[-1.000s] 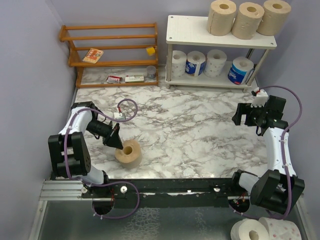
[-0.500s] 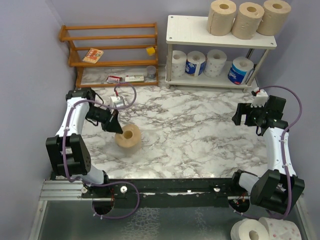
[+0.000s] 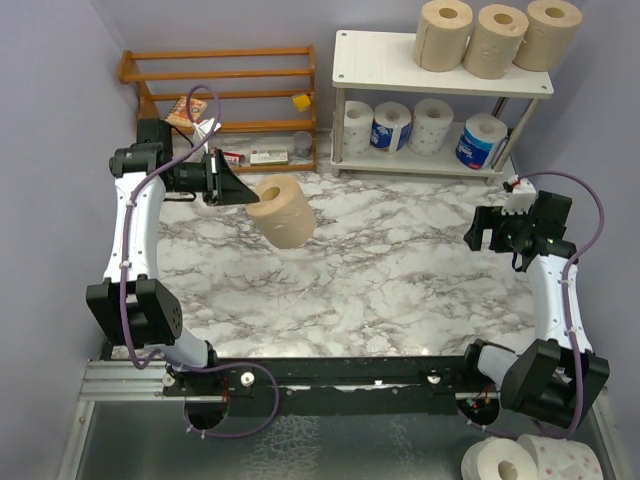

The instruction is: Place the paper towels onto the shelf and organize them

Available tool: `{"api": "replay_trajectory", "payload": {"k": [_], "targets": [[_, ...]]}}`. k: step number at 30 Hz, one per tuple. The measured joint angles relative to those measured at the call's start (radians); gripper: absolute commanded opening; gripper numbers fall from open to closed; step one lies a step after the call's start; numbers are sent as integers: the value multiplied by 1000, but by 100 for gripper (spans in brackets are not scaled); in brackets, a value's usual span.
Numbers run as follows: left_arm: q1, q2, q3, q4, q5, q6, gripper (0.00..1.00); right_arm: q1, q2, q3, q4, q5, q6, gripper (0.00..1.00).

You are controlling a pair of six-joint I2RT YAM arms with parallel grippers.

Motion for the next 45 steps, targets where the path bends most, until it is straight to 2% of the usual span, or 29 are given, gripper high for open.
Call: {"api": "replay_trajectory", "payload": {"k": [4,6,9,13,18,24,31,37,45], "targets": [[0,-87,-156,260,-13,-446,0,0,0,0,0,1,0,91],[-8,-134,-204,415,-80,-655,0,0,1,0,0,2,0,91],[-27,-156,-153,552,-196,-853,0,0,4,0,0,3,0,91],[-53,-128,9,620,-359,-996,0,0,11,0,0,8,0,91],[-133,-57,213,597,-640,-1030,0,0,14,0,0,11,0,91],[-271,132,550,519,-920,-1030,0,0,26,0,0,11,0,91],[-452,269,690,510,-1220,-985,0,0,53,0,0,15,1,91],[-510,374,802,553,-1309,-956,0,0,56,0,0,21,4,91],[-584,411,811,697,-1420,-888,0,0,88,0,0,23,4,91]]}}
